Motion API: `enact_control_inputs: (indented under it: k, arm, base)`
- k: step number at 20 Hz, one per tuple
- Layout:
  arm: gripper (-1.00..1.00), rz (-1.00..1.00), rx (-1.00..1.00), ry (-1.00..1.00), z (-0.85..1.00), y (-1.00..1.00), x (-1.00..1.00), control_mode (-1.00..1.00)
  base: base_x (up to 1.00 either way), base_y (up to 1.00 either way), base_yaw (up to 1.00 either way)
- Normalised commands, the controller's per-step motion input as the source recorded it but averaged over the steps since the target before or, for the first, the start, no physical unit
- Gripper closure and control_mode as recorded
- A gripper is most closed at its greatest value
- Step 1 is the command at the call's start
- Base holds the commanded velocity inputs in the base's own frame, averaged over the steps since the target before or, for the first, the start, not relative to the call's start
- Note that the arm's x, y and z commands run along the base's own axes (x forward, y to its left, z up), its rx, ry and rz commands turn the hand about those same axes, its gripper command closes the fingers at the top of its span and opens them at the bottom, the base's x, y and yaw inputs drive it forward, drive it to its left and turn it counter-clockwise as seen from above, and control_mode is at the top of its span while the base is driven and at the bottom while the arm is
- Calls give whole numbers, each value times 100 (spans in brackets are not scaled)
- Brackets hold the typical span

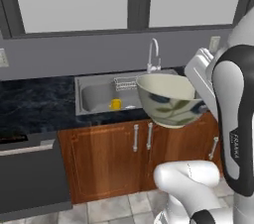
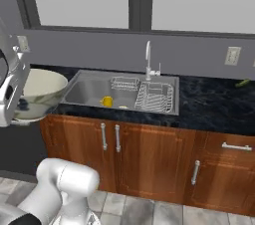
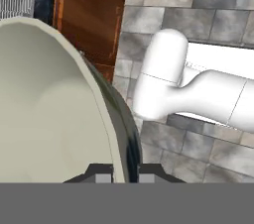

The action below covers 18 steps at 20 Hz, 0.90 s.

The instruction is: Pick the mug and place it in the sink. Pick the bowl and place it in the open cabinet and then close the cabinet.

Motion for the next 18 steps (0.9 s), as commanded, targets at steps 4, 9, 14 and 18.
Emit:
enact_control_inputs:
  k: [4, 9, 14, 18]
  arm:
    - [100, 0, 0, 0, 0, 0, 0, 100]
    - [100, 0, 0, 0, 0, 0, 0, 100]
    - [100, 0, 0, 0, 0, 0, 0, 100]
    - [100, 0, 0, 0, 0, 0, 0, 100]
  base:
    - [-100, -1, -6]
    - [-100, 0, -9]
    - [-100, 25, -10]
    - [-100, 100, -12]
